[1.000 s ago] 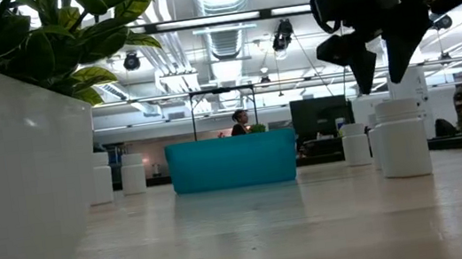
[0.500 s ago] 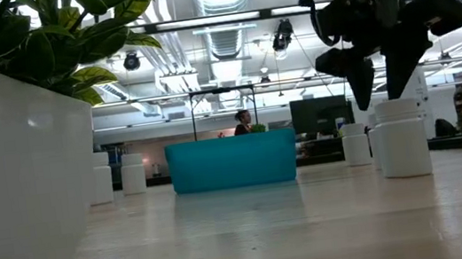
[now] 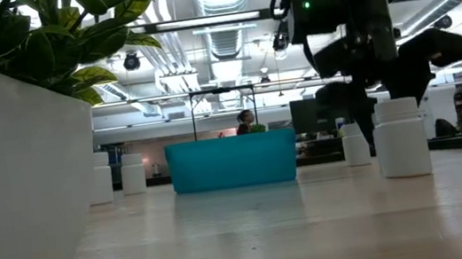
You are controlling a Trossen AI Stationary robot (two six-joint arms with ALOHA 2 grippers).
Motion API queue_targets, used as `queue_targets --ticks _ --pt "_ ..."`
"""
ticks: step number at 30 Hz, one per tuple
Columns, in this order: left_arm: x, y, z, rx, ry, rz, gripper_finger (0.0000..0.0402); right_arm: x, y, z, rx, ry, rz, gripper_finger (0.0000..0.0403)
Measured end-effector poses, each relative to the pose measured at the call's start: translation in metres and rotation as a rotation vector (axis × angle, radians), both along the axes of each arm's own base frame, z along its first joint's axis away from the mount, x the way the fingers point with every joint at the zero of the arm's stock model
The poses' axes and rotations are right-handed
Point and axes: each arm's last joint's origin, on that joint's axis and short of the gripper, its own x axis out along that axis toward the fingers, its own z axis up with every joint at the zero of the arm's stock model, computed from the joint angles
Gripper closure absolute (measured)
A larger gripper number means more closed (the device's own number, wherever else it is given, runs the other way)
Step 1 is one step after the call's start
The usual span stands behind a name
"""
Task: Pick and place pill bottles into a basket
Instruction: Put the white medicine bottle into the blue bin
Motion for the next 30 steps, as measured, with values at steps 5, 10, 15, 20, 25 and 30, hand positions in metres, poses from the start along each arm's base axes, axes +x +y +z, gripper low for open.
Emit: queue_targets --ticks 5,10,15,20,25,30 --pt "0.0 0.0 0.0 0.0 0.0 0.0 0.0402 0.0024 -0.0001 -0.0094 0.002 0.033 0.0 0.0193" --pt "0.0 0.0 0.0 0.0 0.0 0.0 0.0402 0.0026 -0.0001 -0.0086 0.003 0.026 0.007 0.0196" --pt "0.0 0.0 0.0 0.0 0.0 0.0 0.0402 0.0021 -0.0001 -0.0058 0.002 0.013 0.015 0.0212" --pt "0.0 0.0 0.0 0.0 0.0 0.0 0.0402 0.0016 0.0 -0.0057 0.002 0.017 0.016 0.0229" --pt "0.0 0.0 0.0 0.0 0.0 0.0 0.0402 0.0011 0.0 -0.0057 0.002 0.023 0.015 0.0232" --pt "0.0 0.0 0.0 0.0 0.0 0.0 0.0402 0.0009 -0.0001 -0.0056 0.002 0.025 0.015 0.0234"
